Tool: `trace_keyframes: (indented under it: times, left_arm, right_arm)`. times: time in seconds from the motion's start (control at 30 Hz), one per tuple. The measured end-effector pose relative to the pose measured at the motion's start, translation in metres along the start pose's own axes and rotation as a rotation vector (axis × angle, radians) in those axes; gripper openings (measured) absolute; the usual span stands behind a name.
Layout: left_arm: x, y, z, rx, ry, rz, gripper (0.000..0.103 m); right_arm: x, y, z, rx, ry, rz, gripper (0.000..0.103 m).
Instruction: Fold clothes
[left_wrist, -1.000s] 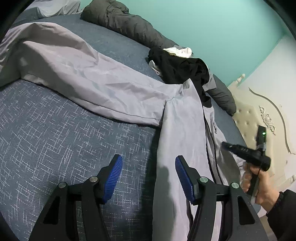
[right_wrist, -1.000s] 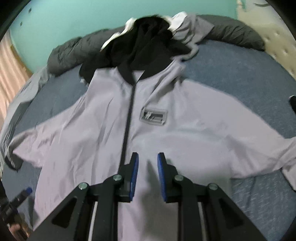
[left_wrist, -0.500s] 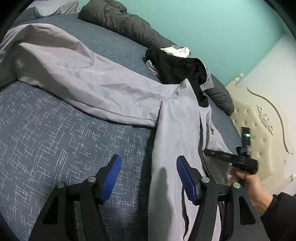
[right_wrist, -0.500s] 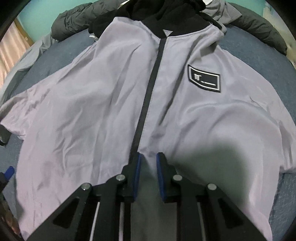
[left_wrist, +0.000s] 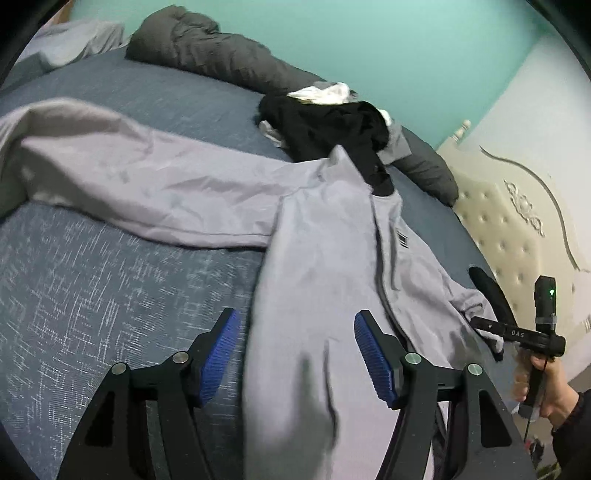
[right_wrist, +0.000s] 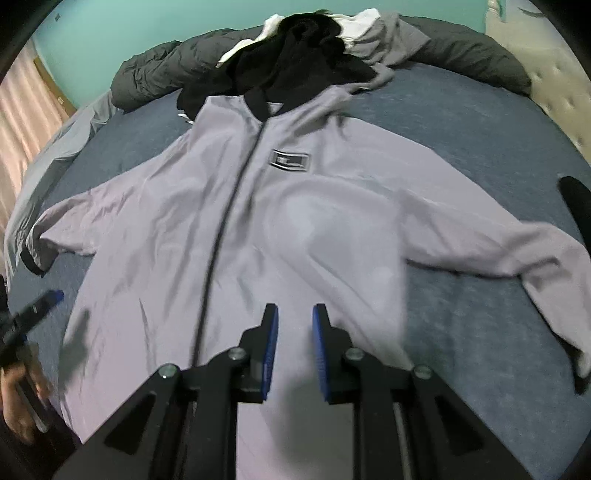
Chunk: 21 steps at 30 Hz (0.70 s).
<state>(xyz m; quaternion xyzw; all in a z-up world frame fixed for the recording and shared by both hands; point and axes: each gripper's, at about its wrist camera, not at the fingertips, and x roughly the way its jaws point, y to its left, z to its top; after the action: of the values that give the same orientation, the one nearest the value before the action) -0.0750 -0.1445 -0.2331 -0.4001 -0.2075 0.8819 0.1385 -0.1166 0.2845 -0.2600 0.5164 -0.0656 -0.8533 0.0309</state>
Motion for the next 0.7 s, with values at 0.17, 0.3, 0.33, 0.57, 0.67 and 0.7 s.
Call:
trace_keyframes:
  times: [0.17, 0.3, 0.33, 0.57, 0.67, 0.7]
  left_arm:
    - [-0.021, -0.02, 0.002, 0.041, 0.003, 0.014, 0.07]
    - [-0.032, -0.027, 0.001, 0.051, 0.043, 0.013, 0.071]
    - [-0.035, -0.03, -0.001, 0.067, 0.06, 0.027, 0.072]
    - [-0.048, -0.036, -0.022, 0.163, 0.181, 0.082, 0.073]
    - [-0.049, -0.031, -0.032, 0.186, 0.232, 0.124, 0.073]
    - [-0.048, -0.028, -0.036, 0.185, 0.253, 0.131, 0.073]
  right_arm:
    - [-0.029, -0.052, -0.021, 0.101, 0.018, -0.008, 0.029]
    - [-0.051, -0.091, -0.045, 0.185, 0.021, 0.014, 0.042]
    - [-0.053, -0.098, -0.054, 0.197, 0.04, 0.023, 0.043]
    - [-0.062, -0.113, -0.099, 0.195, 0.105, 0.085, 0.043]
    - [-0.062, -0.109, -0.113, 0.18, 0.119, 0.109, 0.043]
    - [-0.061, -0.108, -0.115, 0.172, 0.125, 0.111, 0.043]
